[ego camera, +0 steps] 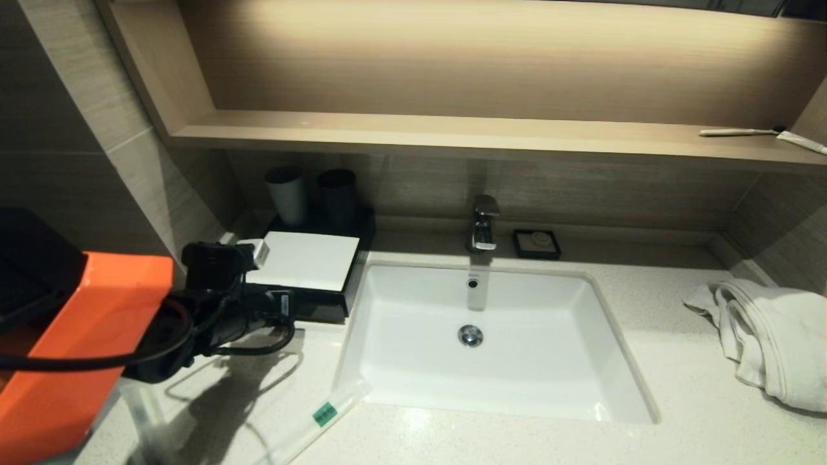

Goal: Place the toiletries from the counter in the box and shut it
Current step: Open the drawer

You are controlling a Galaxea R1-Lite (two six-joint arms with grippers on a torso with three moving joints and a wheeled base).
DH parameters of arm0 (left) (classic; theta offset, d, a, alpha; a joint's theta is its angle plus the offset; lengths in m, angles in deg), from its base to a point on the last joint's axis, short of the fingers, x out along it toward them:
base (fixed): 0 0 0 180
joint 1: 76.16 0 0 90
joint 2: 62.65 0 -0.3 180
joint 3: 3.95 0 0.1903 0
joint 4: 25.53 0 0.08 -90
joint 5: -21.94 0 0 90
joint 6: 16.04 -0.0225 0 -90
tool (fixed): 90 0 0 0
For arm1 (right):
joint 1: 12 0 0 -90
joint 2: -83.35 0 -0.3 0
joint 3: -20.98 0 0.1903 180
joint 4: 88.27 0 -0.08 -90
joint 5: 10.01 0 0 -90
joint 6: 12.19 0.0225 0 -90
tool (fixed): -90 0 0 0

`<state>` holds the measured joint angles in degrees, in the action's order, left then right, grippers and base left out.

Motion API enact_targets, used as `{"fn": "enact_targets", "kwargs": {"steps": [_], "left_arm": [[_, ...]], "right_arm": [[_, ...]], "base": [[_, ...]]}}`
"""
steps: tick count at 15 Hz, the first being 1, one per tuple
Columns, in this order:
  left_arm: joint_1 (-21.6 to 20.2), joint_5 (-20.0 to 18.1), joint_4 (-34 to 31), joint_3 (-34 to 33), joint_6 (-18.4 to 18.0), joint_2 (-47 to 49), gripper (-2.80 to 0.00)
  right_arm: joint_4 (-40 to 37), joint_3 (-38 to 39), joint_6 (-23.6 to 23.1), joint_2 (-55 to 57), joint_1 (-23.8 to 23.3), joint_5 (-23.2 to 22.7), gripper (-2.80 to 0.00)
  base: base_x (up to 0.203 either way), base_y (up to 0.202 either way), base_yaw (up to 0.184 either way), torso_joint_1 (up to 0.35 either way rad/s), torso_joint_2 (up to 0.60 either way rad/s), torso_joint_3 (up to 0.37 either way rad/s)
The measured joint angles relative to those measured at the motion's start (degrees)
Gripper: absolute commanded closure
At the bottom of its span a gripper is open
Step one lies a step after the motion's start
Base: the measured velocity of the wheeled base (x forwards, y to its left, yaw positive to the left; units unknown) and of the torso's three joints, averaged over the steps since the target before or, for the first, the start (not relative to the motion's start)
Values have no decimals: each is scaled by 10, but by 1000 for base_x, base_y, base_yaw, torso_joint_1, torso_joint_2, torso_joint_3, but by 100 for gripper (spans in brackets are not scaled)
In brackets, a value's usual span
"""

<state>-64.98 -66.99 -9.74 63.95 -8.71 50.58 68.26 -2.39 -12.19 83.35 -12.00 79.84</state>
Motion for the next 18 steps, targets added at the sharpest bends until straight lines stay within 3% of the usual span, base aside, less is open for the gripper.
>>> {"fn": "enact_targets", "kwargs": {"steps": [18], "left_arm": [[0, 0, 1, -34, 0, -13, 0]], "right_arm": [[0, 0, 0, 0, 0, 0, 0]], "base": [[0, 0, 0, 0, 0, 0]]}}
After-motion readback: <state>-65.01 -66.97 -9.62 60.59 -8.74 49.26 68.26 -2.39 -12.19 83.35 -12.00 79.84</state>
